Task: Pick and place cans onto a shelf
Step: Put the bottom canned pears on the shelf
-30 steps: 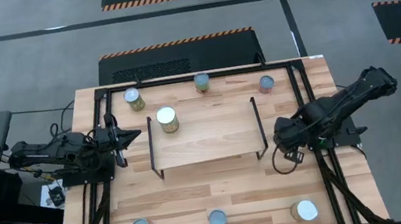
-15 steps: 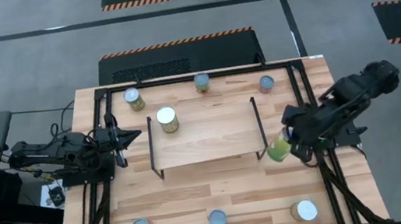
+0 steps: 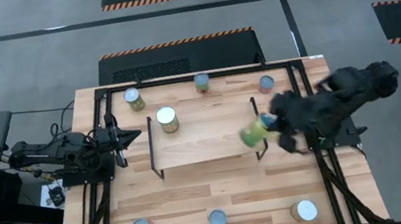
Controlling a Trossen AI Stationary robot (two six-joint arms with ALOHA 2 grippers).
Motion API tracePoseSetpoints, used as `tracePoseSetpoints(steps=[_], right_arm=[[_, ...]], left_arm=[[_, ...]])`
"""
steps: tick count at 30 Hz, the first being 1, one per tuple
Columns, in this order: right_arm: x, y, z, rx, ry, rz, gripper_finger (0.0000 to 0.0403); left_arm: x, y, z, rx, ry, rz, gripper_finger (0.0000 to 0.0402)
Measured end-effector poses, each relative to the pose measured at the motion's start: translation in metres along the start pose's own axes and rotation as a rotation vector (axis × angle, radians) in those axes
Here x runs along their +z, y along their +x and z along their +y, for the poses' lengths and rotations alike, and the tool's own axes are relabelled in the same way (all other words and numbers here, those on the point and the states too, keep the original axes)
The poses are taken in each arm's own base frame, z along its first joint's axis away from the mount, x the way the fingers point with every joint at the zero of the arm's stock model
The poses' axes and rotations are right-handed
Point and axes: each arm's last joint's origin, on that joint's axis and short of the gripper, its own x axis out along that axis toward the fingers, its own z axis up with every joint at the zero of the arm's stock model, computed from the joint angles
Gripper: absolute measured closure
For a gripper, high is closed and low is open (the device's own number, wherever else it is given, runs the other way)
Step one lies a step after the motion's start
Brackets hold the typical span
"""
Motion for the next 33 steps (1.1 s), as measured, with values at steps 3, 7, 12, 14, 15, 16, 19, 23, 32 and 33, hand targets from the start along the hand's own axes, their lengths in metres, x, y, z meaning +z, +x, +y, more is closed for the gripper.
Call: tracePoseSetpoints(steps=[3, 7, 12, 14, 15, 16, 19, 23, 32, 33], right_arm=[[0.023, 0.030, -0.005, -0.043, -0.048, 0.004, 0.0402], [0.055, 0.071, -0.015, -0.111, -0.091, 0.025, 0.0402], [0.092, 0.107, -0.018, -0.122, -0.178, 0.041, 0.0402], [0.104, 0.118, -0.016, -0.115, -0.202, 0.053, 0.0402], [0.108, 0.123, -0.015, -0.113, -0.213, 0.058, 0.0401], [0.113, 0.128, -0.014, -0.106, -0.218, 0.063, 0.0402], [0.126, 0.139, -0.012, -0.098, -0.226, 0.064, 0.0402], [0.136, 0.152, -0.010, -0.111, -0.222, 0.092, 0.0401], [0.136, 0.175, -0.014, -0.167, -0.234, 0.189, 0.0401], [0.136, 0.174, -0.014, -0.166, -0.233, 0.191, 0.0401]], left_arm=[[0.000, 0.000, 0.000, 0.000, 0.000, 0.000, 0.0401], [0.000, 0.000, 0.000, 0.000, -0.002, -0.001, 0.0401], [0.000, 0.000, 0.000, 0.000, -0.003, -0.001, 0.0401], [0.000, 0.000, 0.000, 0.000, -0.003, -0.001, 0.0401], [0.000, 0.000, 0.000, 0.000, -0.003, 0.000, 0.0401], [0.000, 0.000, 0.000, 0.000, -0.003, 0.000, 0.0401], [0.000, 0.000, 0.000, 0.000, -0.003, 0.000, 0.0401], [-0.001, 0.000, 0.000, 0.000, -0.007, 0.005, 0.0401], [-0.003, 0.000, 0.000, -0.002, -0.004, 0.034, 0.0401], [-0.004, 0.000, 0.000, -0.002, -0.003, 0.036, 0.0401]])
